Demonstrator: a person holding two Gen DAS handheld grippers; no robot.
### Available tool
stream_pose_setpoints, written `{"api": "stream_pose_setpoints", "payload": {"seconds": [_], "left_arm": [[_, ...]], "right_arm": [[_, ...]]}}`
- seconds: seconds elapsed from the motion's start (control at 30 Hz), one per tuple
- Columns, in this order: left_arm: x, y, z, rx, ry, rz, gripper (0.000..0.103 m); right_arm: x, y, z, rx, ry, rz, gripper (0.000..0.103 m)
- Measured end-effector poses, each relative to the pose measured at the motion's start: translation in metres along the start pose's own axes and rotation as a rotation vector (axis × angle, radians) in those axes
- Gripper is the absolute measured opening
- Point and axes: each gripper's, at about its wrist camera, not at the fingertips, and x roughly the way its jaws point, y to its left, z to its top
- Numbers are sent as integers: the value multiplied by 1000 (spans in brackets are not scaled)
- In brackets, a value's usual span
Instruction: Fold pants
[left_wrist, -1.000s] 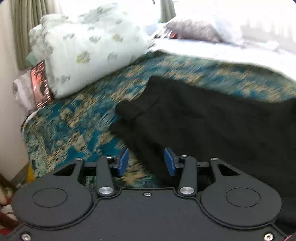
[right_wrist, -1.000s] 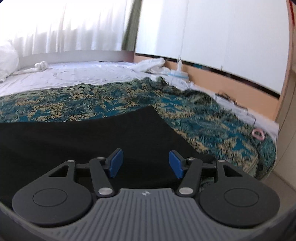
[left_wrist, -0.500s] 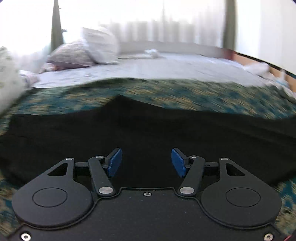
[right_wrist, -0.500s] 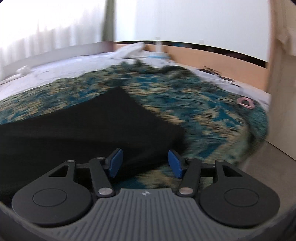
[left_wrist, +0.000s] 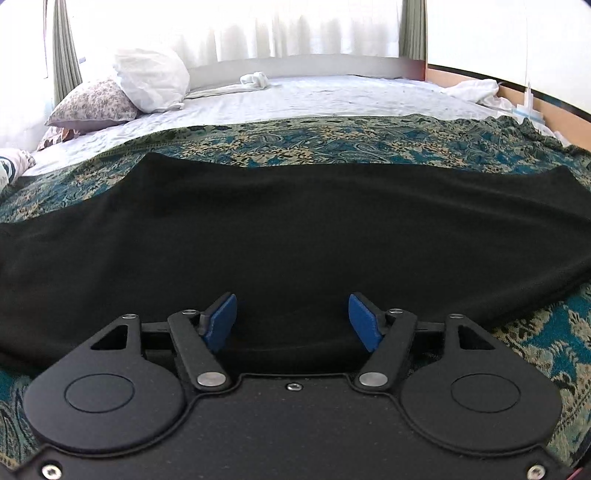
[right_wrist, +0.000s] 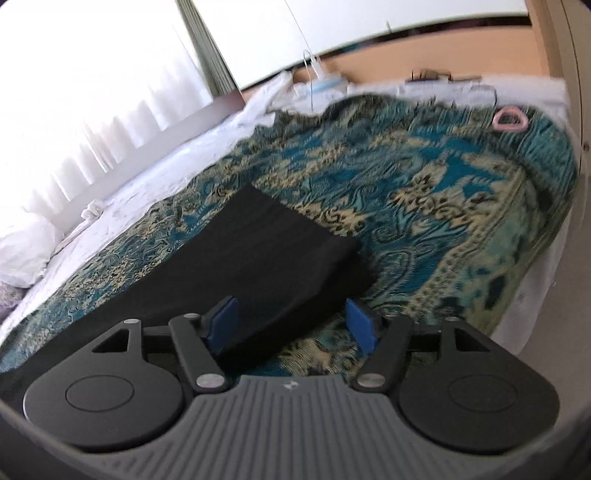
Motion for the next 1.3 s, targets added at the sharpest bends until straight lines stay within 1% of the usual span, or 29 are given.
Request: {"api": "stream_pose_setpoints", "payload": {"seconds": [0.13, 0.3, 0.37, 0.4, 0.5, 0.53, 0.57, 0.63, 0.73, 0.77, 0.83, 0.87, 0.9, 0.97, 1.1, 1.17, 1.2, 1.23, 1.3], "left_arm": [[1, 1, -2, 5, -15, 4, 68], [1, 2, -5, 6, -32, 4, 70], [1, 2, -6, 4, -37, 3, 70], [1, 2, -7, 3, -40, 2, 70], [1, 3, -8, -2, -50, -1, 71], [1, 3, -9, -3, -52, -2, 71], [1, 4, -10, -4, -54, -3, 71], [1, 4, -9, -5, -56, -4, 72], [2, 5, -10, -6, -56, -6, 72], [2, 4, -9, -7, -56, -6, 72], [2, 5, -9, -11, -57, -8, 72], [2, 5, -9, -11, -57, -8, 72], [2, 5, -9, -10, -58, -8, 72], [2, 5, -10, -9, -58, -8, 72], [2, 5, -10, -10, -61, -7, 72], [0, 7, -9, -19, -56, -16, 72], [-1, 8, -8, -26, -52, -20, 72], [-3, 10, -7, -33, -48, -29, 72], [-7, 17, -7, -58, -46, -51, 72]], "right_arm": [[13, 1, 7, 65, 12, -7, 77], [31, 7, 15, 54, 8, -32, 78], [32, 10, 17, 72, 20, -40, 77], [29, 13, 18, 85, 43, -32, 77], [17, 20, 13, 96, 104, 53, 77], [16, 20, 9, 118, 136, 87, 77], [13, 19, 4, 133, 144, 100, 77], [10, 21, 0, 110, 127, 99, 77], [16, 22, 1, 126, 93, 79, 77], [19, 21, 4, 137, 73, 62, 74], [29, 19, 9, 171, 48, 26, 62], [34, 17, 12, 191, 39, 1, 49], [38, 15, 15, 210, 34, -20, 39], [48, 4, 22, 276, 33, -27, 34], [60, -16, 31, 430, 61, 24, 31], [61, -16, 34, 463, 75, 12, 30], [59, -11, 36, 455, 76, -7, 18], [58, -3, 38, 427, 74, -35, 12], [52, 24, 44, 314, 52, -104, 11]]}}
